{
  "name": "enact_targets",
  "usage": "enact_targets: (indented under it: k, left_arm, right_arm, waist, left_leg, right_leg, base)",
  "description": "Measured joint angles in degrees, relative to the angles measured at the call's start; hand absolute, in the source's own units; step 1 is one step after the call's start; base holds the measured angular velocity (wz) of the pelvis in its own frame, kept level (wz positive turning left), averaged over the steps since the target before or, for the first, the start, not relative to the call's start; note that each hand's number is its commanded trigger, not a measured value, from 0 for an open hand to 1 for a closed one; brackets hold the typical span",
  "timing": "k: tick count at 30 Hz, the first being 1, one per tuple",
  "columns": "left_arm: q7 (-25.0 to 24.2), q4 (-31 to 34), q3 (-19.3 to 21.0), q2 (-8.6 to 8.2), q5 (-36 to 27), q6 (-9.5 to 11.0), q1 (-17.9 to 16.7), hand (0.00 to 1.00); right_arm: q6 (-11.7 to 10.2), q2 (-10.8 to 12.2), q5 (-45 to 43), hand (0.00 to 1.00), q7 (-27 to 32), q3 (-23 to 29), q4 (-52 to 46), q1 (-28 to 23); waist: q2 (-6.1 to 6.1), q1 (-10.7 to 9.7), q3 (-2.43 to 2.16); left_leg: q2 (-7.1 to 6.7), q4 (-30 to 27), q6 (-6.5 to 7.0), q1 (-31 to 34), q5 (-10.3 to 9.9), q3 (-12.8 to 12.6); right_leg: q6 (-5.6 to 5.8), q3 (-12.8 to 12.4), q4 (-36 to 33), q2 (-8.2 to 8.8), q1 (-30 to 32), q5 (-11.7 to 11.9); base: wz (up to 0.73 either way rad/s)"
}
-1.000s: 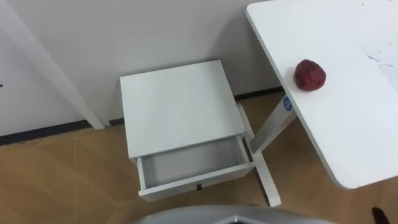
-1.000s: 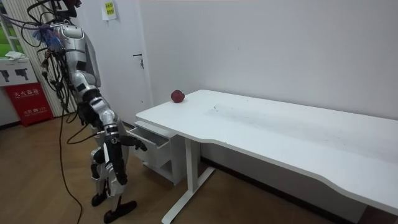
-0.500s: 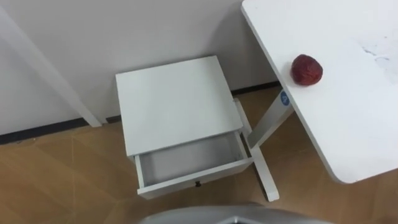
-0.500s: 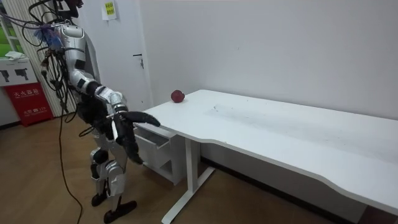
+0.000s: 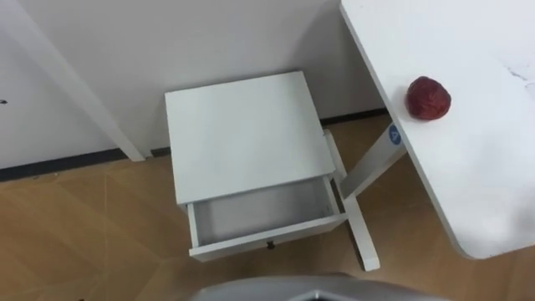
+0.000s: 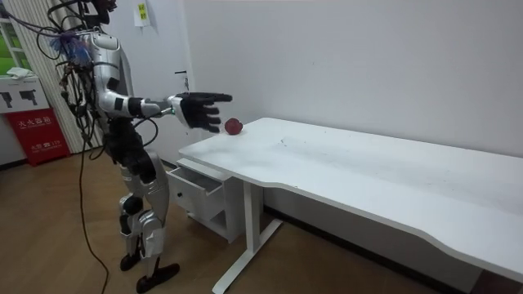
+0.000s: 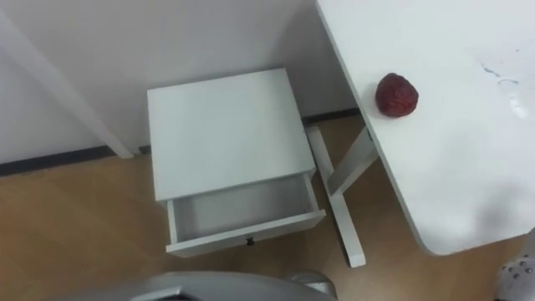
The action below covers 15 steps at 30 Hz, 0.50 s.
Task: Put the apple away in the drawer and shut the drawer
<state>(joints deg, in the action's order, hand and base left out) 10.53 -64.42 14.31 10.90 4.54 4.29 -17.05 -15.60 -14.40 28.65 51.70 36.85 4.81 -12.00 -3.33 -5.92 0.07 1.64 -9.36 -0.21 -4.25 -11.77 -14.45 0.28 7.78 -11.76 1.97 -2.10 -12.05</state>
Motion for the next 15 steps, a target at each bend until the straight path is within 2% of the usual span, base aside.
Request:
enact_targets:
  k: [2,5,15]
  left_arm:
    - [-0.1,0.0,-1.8,-0.01,0.0,0.2,0.2,0.0]
    - [-0.3,0.0,-3.4,-0.01,0.0,0.3,0.7,0.0]
    - [-2.2,-0.6,-3.4,0.01,0.1,0.6,1.6,0.0]
  right_arm:
    - [0.0,-1.2,-3.9,0.0,-0.9,-2.3,-0.1,0.4]
    - [0.0,-2.1,-4.9,0.0,-3.0,-4.6,-0.1,1.3]
    - [0.1,-2.8,-8.9,0.0,-8.8,-8.8,-1.4,1.8]
  waist:
    - [-0.02,0.1,0.01]
    - [0.07,0.2,0.08]
    - [0.25,2.0,0.5]
  left_leg:
    - [0.0,0.0,0.0,0.0,0.0,0.0]
    - [0.03,0.0,0.0,0.0,0.0,0.0]
    - [0.08,0.0,0.0,-0.3,0.0,-0.3]
  right_leg:
    - [-0.01,0.0,0.0,0.0,0.0,0.0]
    - [-0.01,0.0,-0.1,-0.01,0.0,0.0]
    - [-0.02,0.0,-0.7,0.03,0.2,0.0]
  base:
    - [0.0]
    - [0.0]
    - [-0.01]
